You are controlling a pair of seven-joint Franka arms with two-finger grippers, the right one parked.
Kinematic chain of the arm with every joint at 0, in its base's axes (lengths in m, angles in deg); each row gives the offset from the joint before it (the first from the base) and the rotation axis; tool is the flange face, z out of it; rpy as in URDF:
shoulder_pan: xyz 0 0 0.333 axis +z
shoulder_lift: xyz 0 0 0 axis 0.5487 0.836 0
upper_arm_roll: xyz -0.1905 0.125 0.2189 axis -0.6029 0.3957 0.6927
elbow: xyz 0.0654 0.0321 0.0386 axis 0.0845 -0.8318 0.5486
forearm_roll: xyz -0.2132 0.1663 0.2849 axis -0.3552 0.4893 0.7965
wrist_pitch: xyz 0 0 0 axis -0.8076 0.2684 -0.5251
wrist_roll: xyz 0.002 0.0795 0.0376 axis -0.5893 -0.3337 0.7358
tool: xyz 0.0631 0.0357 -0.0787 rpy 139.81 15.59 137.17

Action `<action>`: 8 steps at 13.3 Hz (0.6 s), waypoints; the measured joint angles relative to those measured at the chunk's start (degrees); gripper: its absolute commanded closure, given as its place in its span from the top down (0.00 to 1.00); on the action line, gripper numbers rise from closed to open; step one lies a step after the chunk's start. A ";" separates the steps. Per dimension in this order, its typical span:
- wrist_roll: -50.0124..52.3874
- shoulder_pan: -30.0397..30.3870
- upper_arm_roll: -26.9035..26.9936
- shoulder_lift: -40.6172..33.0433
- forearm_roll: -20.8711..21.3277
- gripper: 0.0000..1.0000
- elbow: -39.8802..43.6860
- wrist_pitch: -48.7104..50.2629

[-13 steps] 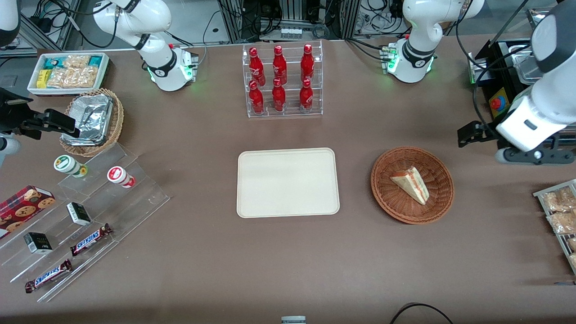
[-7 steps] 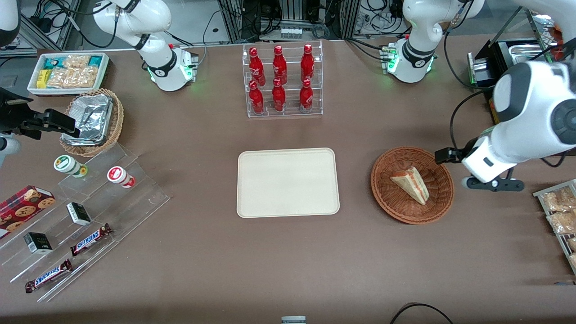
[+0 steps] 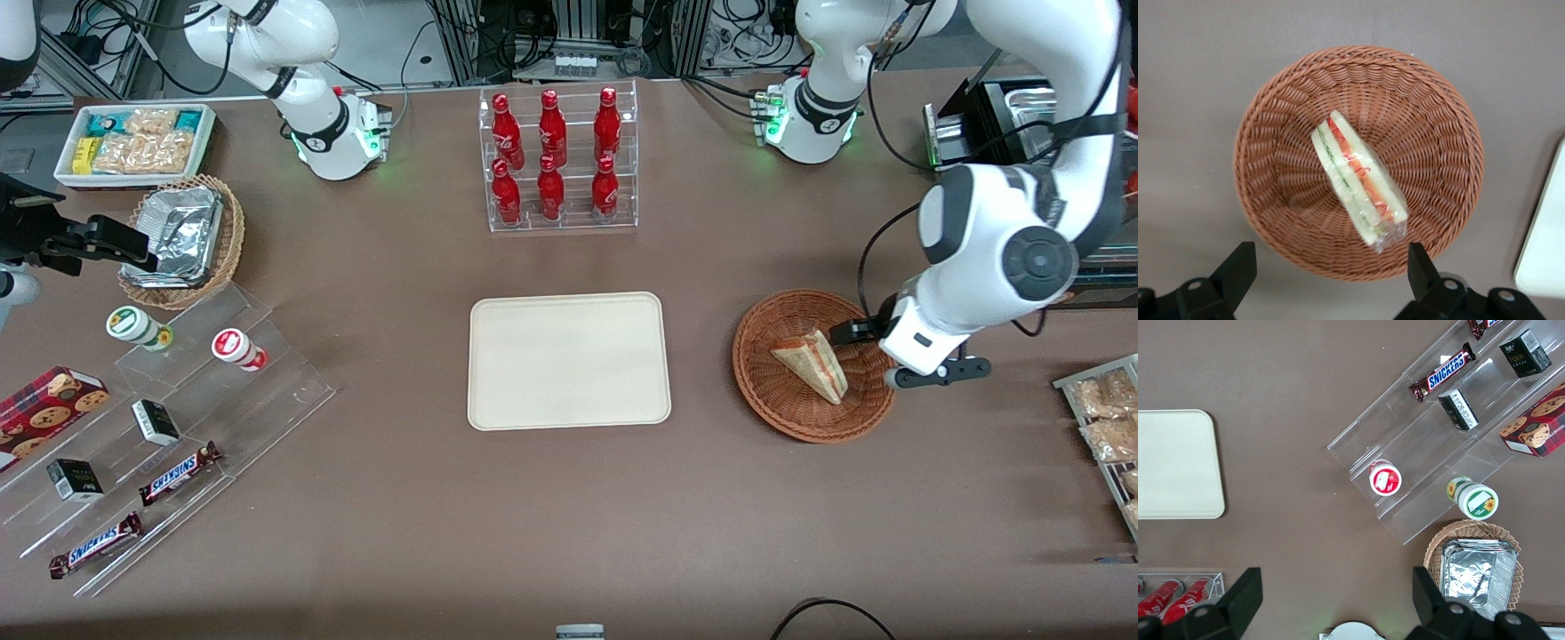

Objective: Place sandwich from basket to tray
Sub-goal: 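Lower the open left gripper and close it on the sandwich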

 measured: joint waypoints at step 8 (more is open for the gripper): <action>33.63 -4.29 0.14 -0.18 3.00 1.00 -8.70 -13.43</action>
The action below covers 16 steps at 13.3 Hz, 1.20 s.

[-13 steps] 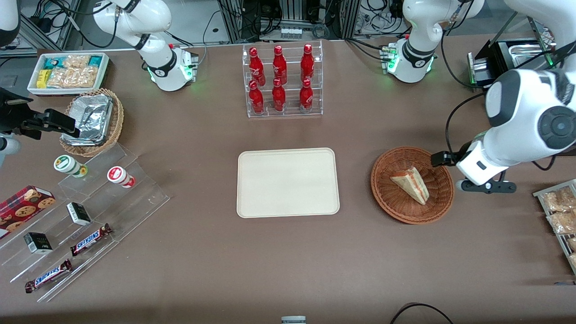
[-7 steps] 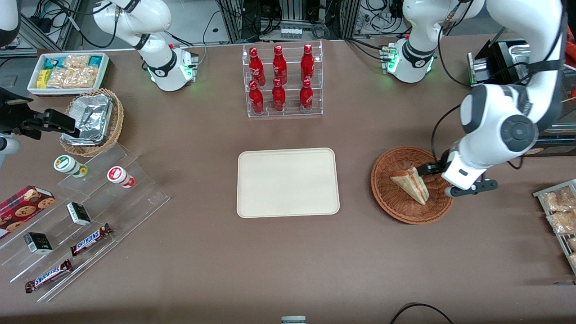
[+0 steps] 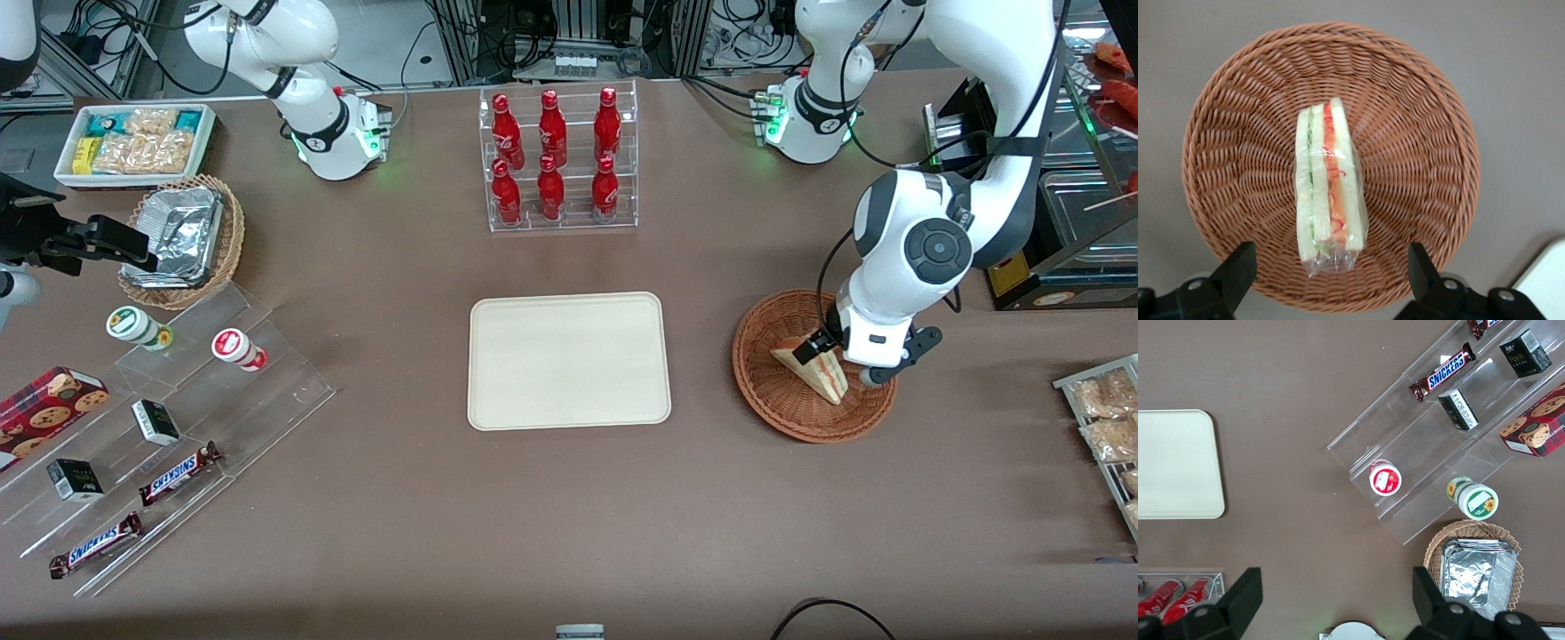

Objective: Place sandwich from basket to tray
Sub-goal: 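Lower the open left gripper and close it on the sandwich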

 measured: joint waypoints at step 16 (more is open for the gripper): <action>17.48 0.41 0.26 5.56 -0.03 0.66 -4.84 -8.40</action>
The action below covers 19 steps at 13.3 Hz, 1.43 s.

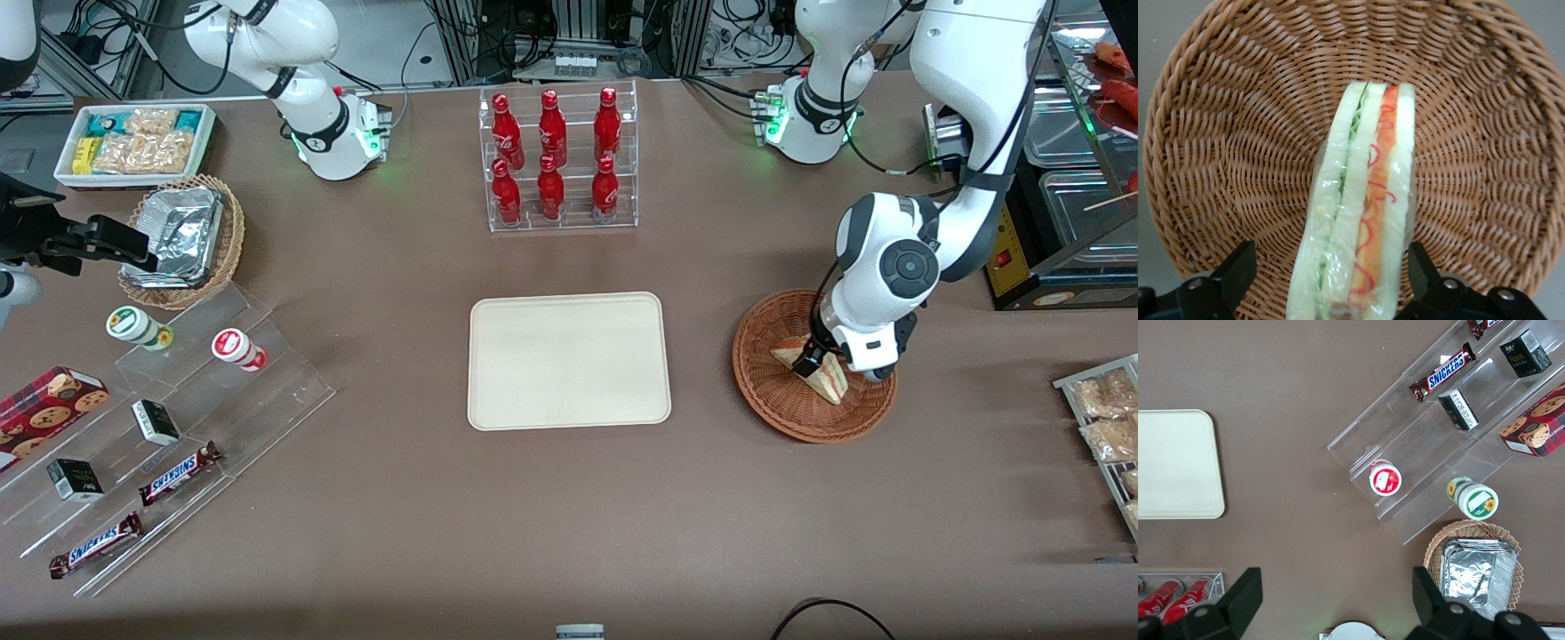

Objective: Place sandwich from basket to tray
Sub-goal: 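Lower the open left gripper and close it on the sandwich, then lift the sandwich and carry it over the cream tray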

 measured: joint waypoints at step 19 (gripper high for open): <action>-18.79 -10.48 -3.88 1.55 -5.28 0.00 19.09 24.49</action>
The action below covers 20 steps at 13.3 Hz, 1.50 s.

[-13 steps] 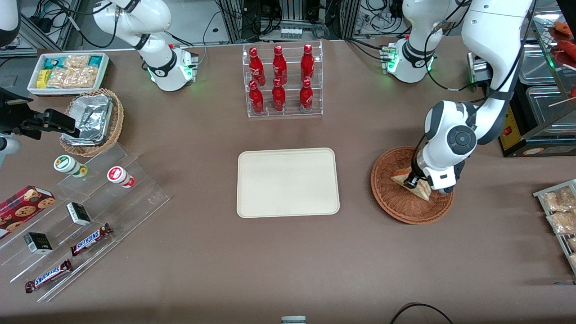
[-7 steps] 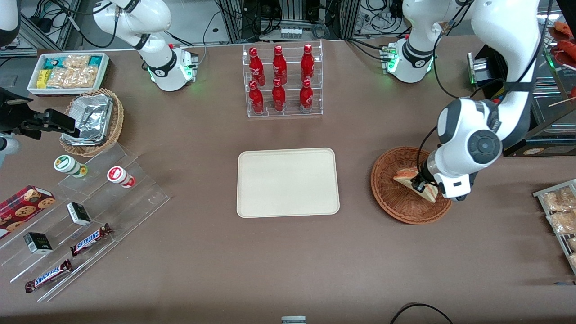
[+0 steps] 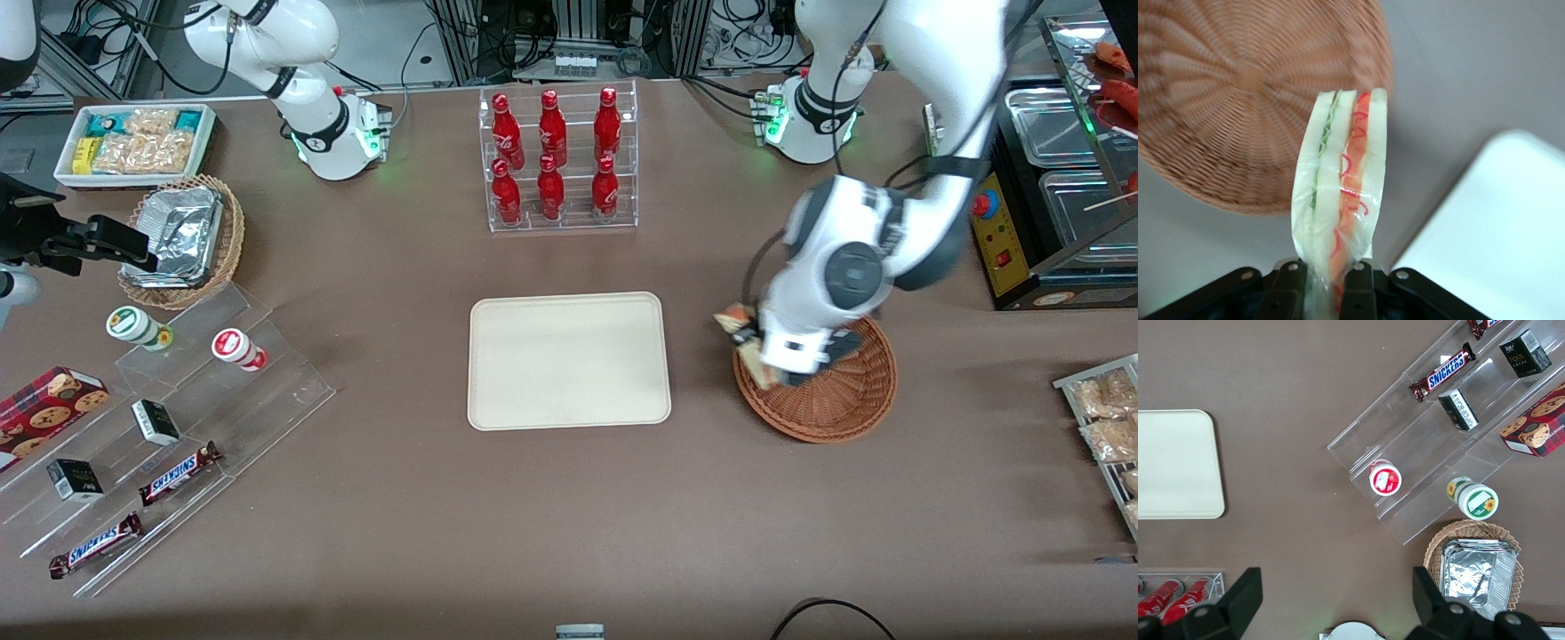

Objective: Place sandwich from basket to tray
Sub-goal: 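Lift the sandwich and carry it over the cream tray, then lower the sandwich onto the tray and open the left gripper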

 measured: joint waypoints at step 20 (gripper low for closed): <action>13.29 -26.76 0.76 33.20 11.10 0.00 40.48 4.18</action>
